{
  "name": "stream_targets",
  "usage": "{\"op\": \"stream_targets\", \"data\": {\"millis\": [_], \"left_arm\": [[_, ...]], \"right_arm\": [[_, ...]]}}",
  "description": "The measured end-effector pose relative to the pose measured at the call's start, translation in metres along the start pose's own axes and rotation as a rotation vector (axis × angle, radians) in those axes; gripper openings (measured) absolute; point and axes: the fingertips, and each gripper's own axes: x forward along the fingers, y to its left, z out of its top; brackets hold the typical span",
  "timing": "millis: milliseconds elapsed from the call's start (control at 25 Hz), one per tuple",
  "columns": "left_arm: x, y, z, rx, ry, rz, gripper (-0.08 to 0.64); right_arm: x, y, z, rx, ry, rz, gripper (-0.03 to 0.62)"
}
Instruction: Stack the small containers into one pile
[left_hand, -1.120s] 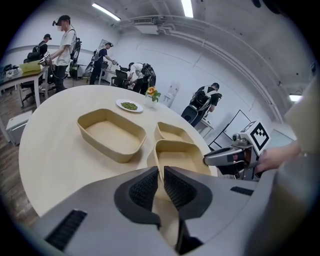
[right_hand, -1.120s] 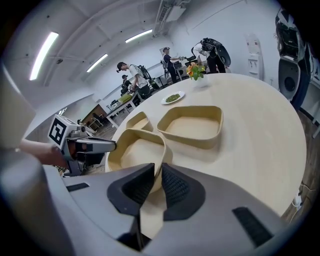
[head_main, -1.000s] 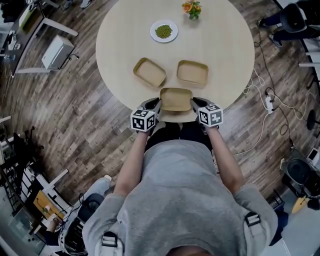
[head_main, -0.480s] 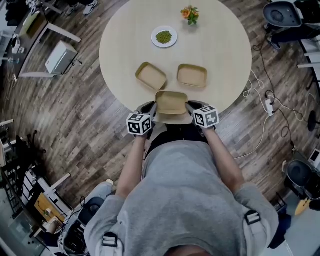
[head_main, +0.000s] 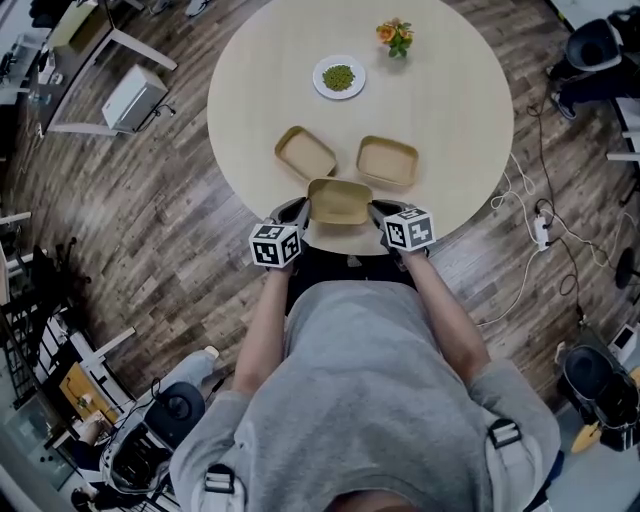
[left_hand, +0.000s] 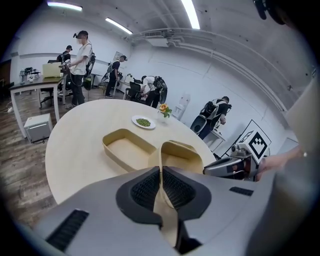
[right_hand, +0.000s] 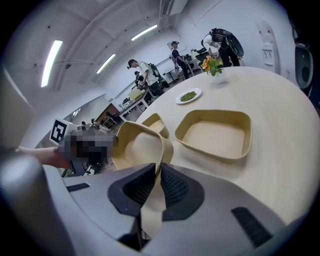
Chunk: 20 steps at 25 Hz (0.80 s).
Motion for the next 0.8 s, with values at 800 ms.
{"op": "stream_targets", "data": {"millis": [800], "left_arm": [[0.020, 0.082, 0.085, 0.141, 0.133, -0.154, 0.035]], "right_arm": [[0.055, 0.042, 0.065, 0.238, -0.144, -0.098, 0.034]]}}
